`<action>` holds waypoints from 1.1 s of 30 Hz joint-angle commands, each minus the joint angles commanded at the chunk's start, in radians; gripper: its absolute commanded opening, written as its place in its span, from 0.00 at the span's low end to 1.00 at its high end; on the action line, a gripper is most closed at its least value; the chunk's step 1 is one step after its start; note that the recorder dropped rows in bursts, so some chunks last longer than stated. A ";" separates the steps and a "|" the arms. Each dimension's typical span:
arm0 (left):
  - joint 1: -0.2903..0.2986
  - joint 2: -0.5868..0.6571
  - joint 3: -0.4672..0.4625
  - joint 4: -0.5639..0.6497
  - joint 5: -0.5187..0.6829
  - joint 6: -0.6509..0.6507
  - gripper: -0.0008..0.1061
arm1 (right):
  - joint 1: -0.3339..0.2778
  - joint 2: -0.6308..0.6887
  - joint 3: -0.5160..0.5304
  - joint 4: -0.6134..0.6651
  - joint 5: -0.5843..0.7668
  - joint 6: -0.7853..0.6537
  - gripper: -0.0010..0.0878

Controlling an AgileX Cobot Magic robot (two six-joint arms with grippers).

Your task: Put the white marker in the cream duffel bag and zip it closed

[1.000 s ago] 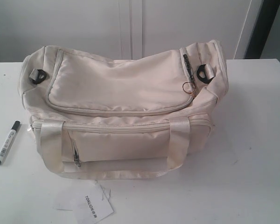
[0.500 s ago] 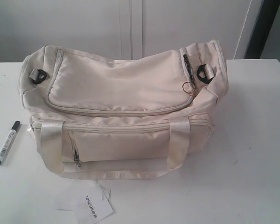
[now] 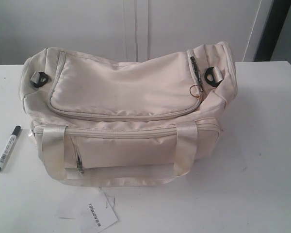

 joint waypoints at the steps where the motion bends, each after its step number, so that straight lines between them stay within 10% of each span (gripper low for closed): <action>1: 0.000 0.000 0.000 0.000 0.000 0.000 0.01 | 0.000 0.026 -0.020 0.000 0.021 0.000 0.01; 23: 0.000 0.000 0.000 0.000 0.000 0.000 0.01 | 0.000 0.440 -0.478 -0.029 0.799 -0.129 0.01; 33: 0.000 0.000 0.000 0.000 0.000 0.000 0.01 | 0.000 0.738 -0.757 0.380 1.300 -0.500 0.01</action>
